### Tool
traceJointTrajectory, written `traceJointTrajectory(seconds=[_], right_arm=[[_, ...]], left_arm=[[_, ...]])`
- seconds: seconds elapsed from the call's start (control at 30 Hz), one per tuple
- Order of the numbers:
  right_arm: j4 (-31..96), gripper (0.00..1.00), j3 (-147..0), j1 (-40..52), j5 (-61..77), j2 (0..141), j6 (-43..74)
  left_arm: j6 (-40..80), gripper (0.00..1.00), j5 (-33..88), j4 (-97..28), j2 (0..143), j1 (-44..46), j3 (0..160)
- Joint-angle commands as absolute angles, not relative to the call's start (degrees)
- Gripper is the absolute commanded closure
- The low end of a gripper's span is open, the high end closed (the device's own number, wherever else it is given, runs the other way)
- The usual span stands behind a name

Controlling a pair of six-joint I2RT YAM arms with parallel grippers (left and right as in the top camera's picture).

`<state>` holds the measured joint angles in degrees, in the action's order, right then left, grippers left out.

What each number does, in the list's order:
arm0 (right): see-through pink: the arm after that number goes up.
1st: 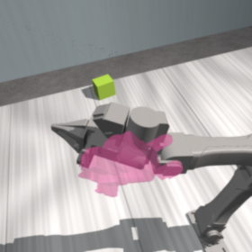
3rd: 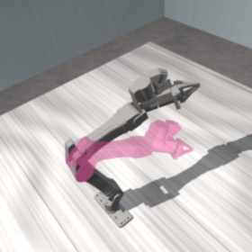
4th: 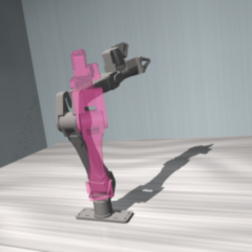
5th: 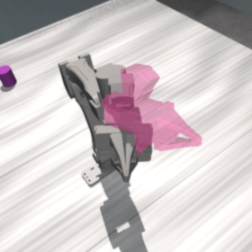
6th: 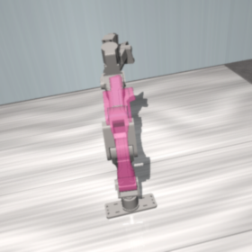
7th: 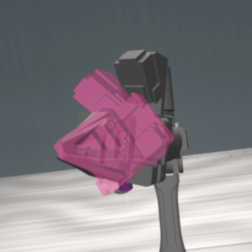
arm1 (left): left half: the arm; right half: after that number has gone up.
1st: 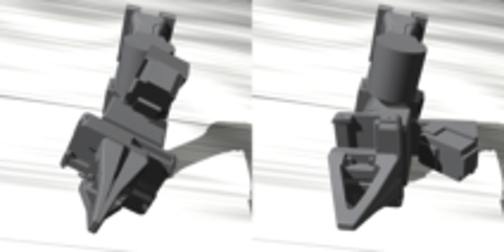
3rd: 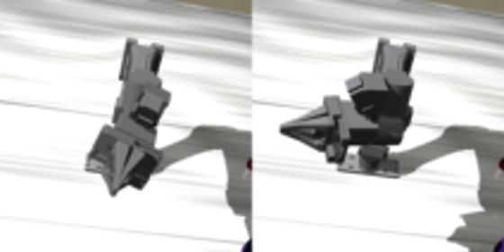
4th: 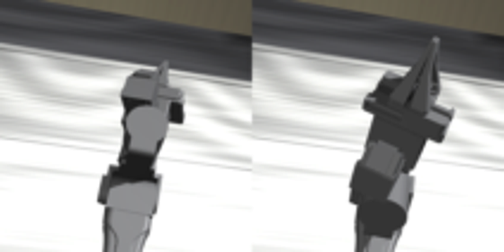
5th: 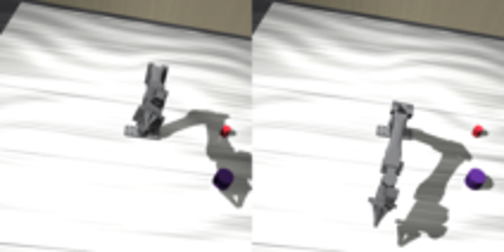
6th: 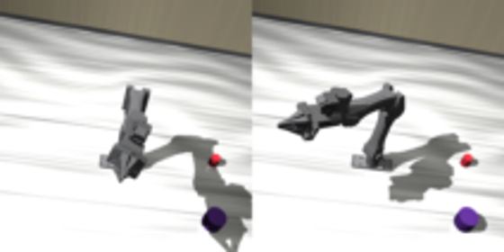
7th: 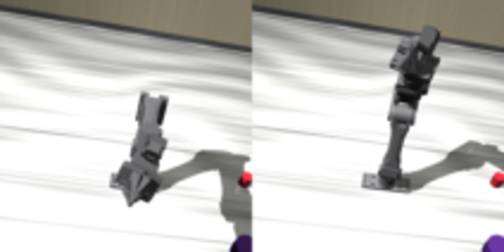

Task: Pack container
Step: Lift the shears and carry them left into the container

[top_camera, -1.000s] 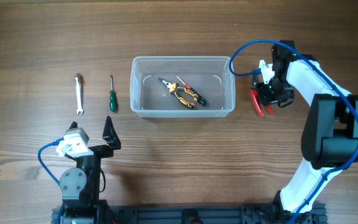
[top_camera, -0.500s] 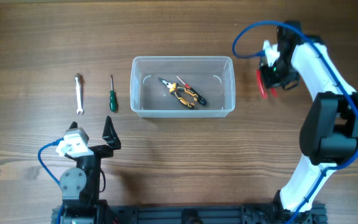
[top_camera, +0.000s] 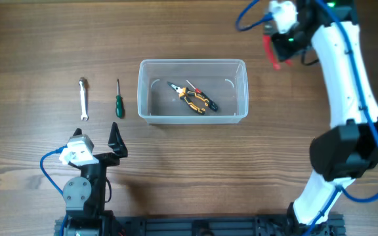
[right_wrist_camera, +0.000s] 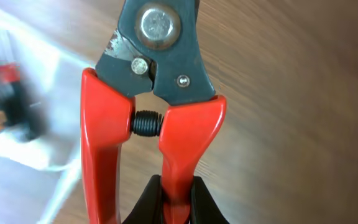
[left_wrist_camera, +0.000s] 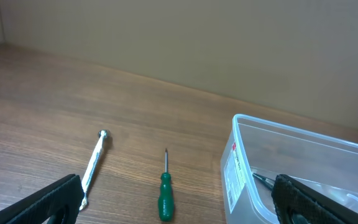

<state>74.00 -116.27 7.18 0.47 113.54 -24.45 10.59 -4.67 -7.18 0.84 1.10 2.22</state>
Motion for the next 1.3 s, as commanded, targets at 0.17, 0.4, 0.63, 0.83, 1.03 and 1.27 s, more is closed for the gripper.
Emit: traceJointTrajectory(seconds=[0.17,0.4,0.63,0.83,1.03,1.27], right_arm=[[76.69,0.96,-117.62,22.83,3.73,111.15,-36.69],[76.27,0.96,-114.96,28.32,4.54,111.18,-40.62],[71.53,0.94,-107.57,28.42,8.64,111.24,-43.55],[65.34,0.95,-102.21,28.45,8.64,111.24,-43.48],[60.49,0.94,-96.44,28.42,8.67,111.28,-41.34],[53.34,0.91,-91.20,28.12,8.71,111.44,-35.33]], left_arm=[[10.90,0.00,-4.38,-6.85,0.43,0.73,1.83],[10.90,0.00,-4.38,-6.85,0.43,0.73,1.83],[10.90,0.00,-4.38,-6.87,0.43,0.73,1.83],[10.90,0.00,-4.38,-6.85,0.43,0.73,1.83],[10.90,0.00,-4.38,-6.85,0.43,0.73,1.83],[10.90,0.00,-4.38,-6.85,0.43,0.73,1.83]])
